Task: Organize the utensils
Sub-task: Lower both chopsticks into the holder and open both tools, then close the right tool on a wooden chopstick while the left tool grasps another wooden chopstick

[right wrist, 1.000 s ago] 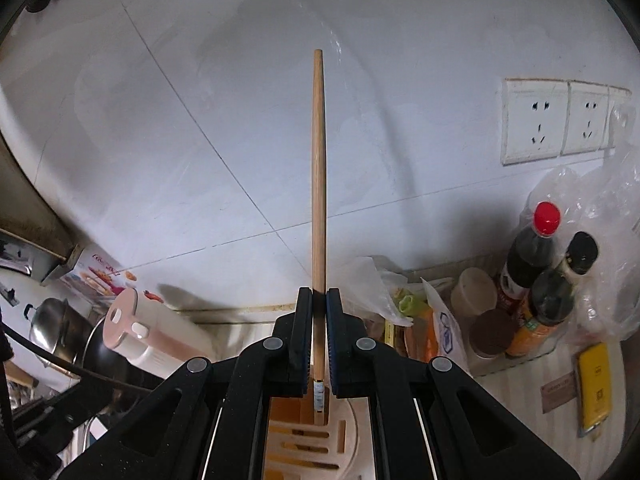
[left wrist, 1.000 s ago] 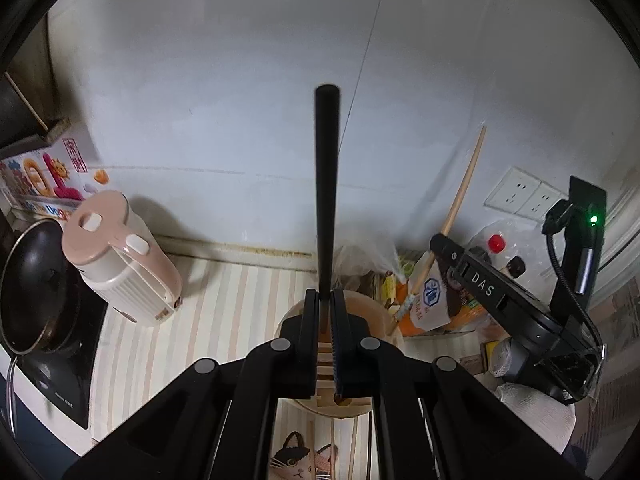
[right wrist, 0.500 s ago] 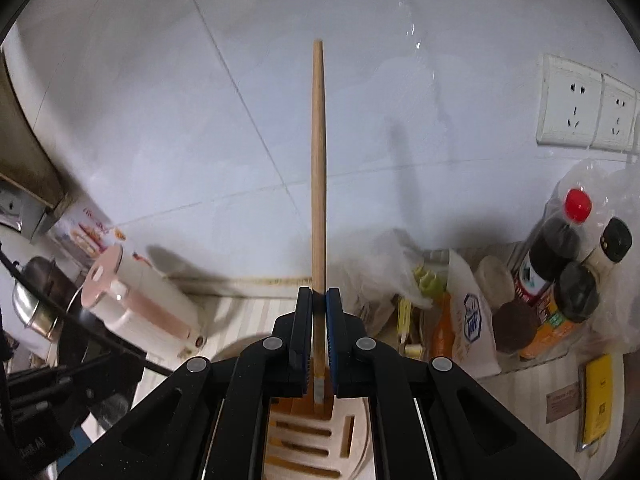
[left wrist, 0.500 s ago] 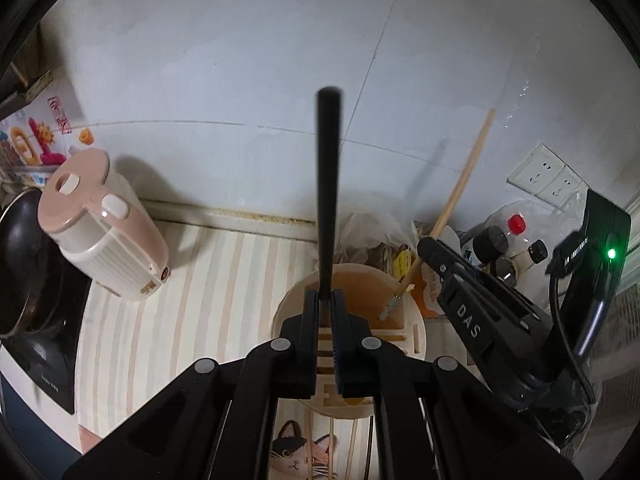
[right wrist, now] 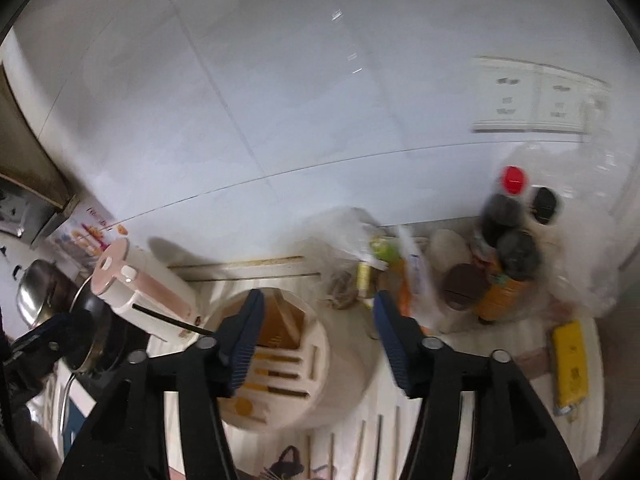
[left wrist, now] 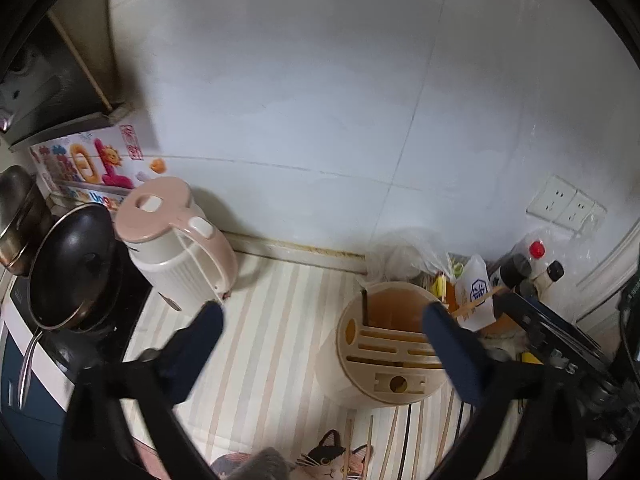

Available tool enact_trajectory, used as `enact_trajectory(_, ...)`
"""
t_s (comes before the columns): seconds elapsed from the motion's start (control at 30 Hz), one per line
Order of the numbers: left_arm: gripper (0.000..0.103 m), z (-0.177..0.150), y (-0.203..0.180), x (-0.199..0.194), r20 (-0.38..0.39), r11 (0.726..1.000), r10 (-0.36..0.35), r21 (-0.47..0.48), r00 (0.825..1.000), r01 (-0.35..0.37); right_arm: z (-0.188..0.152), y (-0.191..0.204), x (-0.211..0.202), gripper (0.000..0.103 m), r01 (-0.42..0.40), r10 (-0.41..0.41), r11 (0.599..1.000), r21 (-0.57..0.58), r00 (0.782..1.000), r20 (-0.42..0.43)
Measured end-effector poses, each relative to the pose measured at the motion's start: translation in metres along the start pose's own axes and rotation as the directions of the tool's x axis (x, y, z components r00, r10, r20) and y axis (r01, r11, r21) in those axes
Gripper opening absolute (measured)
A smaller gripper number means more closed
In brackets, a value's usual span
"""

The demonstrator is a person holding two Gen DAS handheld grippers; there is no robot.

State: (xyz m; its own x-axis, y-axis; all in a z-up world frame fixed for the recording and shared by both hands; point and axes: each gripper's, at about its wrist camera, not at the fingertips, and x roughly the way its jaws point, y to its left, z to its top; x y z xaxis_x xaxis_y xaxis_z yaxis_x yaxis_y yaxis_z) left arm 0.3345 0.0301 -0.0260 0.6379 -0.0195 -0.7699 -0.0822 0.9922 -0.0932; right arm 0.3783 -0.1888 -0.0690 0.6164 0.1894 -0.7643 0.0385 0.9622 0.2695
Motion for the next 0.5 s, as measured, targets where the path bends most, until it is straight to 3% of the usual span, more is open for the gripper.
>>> enact_trajectory(0.2,0.103,-0.025,0.007,-0.014,0.021,1.000,0.026,0.013,0.999,-0.027,-0.023,-0.019,-0.043,0.092,0.029,-0.032,0.999,0.044,0.997,0.070)
enact_trajectory(0.37,0.103,-0.061,0.008,0.002,-0.042,0.998,0.049,0.034,0.998,-0.048,-0.050,-0.037,-0.055,0.092,0.066,-0.070,0.995,0.069,0.996,0.056)
enact_trajectory(0.5,0.103,-0.102,0.000,0.032,-0.113,0.993,0.094,0.079,0.989,-0.085,-0.082,-0.055,-0.036,0.092,0.105,-0.101,0.992,0.065,0.993,-0.059)
